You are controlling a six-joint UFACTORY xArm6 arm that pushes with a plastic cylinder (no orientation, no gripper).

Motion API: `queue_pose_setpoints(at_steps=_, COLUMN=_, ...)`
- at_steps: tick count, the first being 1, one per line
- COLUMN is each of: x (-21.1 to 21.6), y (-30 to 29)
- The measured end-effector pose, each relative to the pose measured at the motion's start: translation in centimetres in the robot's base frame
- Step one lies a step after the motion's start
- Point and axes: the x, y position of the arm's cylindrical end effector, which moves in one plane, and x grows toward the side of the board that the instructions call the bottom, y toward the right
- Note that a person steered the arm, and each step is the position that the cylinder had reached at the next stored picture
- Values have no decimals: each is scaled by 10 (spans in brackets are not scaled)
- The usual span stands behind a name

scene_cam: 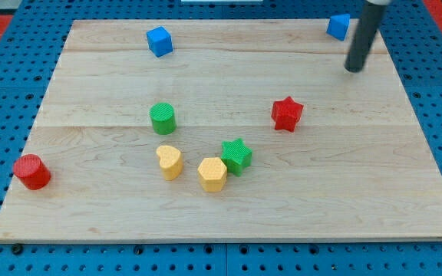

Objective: Push the red star towards top right

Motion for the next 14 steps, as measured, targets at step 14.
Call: queue_pose_setpoints(at_steps=14, x=-6, y=-106)
